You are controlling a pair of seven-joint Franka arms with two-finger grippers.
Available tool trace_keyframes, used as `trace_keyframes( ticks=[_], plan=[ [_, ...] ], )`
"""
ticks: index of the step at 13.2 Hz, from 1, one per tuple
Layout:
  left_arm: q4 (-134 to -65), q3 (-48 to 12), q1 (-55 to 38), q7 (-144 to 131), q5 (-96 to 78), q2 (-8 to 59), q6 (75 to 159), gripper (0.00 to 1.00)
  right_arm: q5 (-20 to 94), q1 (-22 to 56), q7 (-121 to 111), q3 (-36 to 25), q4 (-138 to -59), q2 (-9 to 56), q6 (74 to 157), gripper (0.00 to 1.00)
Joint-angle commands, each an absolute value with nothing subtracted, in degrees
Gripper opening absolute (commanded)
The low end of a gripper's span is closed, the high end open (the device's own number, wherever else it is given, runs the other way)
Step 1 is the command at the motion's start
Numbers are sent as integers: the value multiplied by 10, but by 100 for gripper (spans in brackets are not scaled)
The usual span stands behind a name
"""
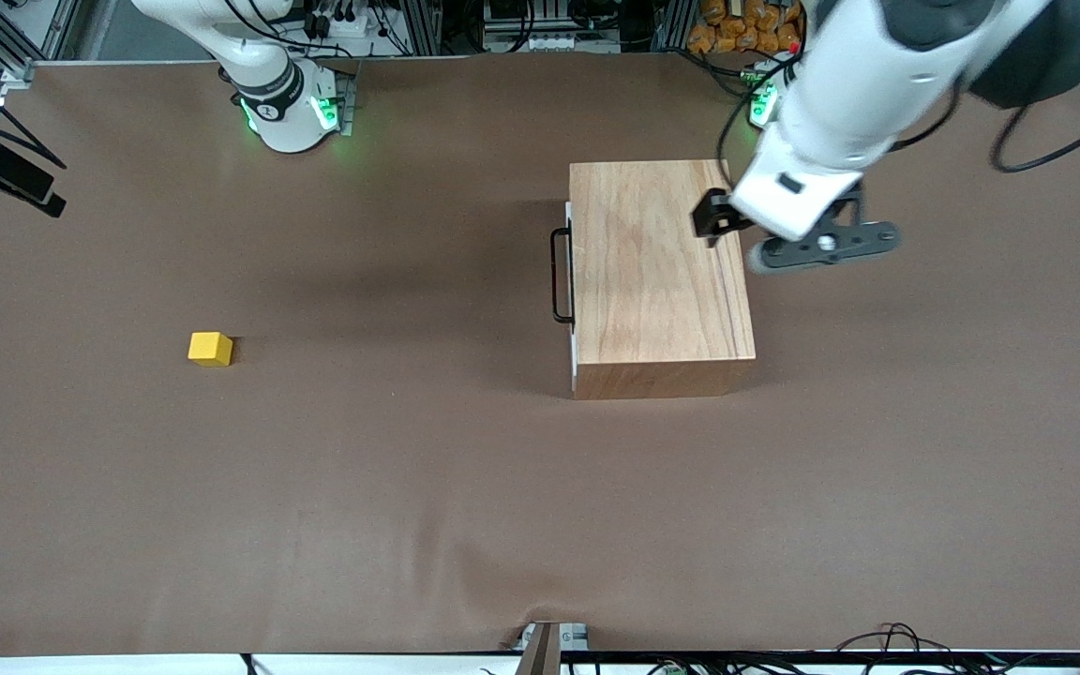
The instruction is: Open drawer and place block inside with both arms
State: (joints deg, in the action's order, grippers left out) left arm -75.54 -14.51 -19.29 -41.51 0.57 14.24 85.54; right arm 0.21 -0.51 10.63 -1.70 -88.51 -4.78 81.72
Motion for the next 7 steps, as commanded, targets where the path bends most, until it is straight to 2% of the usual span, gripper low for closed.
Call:
trace_keyframes(
  ticks=[1, 4, 5, 7],
  plan=[
    [-718, -137, -261, -479, 36, 198, 901, 100, 13, -14, 98, -15, -897, -63, 817, 100],
    [-680, -122, -355, -558, 103, 273, 910, 100, 13, -15, 98, -16, -898, -63, 817, 100],
    [-673, -101, -392, -582, 116, 296, 917, 100, 13, -15, 98, -16, -898, -63, 817, 100],
    [-650, -22, -479, -593, 124, 332, 918, 100, 13, -15, 98, -16, -898, -63, 817, 100]
  ],
)
